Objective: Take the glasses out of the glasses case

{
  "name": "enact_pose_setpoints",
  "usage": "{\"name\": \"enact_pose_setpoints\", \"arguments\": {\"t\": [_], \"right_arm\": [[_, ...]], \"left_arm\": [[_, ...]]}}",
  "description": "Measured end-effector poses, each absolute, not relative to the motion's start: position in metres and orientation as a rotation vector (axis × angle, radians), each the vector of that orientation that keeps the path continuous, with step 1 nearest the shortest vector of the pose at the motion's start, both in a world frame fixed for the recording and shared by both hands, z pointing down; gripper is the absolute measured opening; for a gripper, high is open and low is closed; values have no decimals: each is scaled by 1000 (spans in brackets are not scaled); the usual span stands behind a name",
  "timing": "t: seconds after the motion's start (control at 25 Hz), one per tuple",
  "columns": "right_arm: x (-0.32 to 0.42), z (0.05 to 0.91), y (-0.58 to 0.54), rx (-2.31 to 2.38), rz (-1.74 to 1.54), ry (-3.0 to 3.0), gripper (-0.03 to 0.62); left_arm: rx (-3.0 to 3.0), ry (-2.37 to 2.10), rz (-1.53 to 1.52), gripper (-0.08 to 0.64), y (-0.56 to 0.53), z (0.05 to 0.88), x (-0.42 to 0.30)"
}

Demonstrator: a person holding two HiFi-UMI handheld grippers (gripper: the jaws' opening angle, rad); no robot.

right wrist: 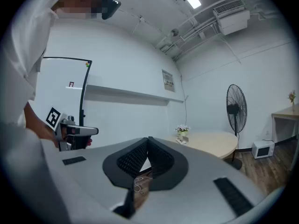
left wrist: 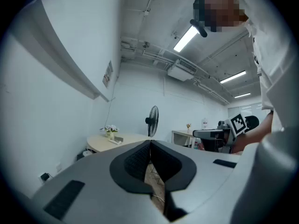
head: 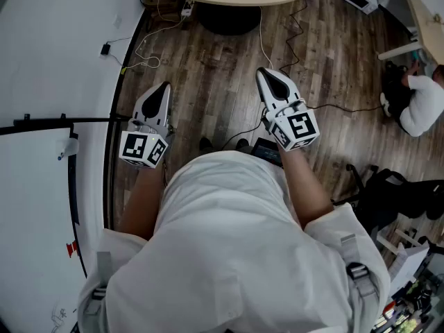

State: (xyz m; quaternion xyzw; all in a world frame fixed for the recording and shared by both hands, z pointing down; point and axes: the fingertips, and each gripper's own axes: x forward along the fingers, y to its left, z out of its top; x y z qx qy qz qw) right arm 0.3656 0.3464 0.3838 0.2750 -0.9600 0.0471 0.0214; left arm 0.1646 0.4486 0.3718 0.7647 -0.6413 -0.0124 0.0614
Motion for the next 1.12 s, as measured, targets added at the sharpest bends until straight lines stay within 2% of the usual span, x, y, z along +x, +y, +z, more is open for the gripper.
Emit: {"name": "enact_pose_setpoints", "arguments": {"t": [0.68,1.12], "right_arm": [[473,402,309,722,341,-2977,26],[461,418,281,707,466,-2997,25]], "left_arm": [[2221,-1889,-70,12,410,382,274],[2119,-1901,-27,12,403,408,262]]}}
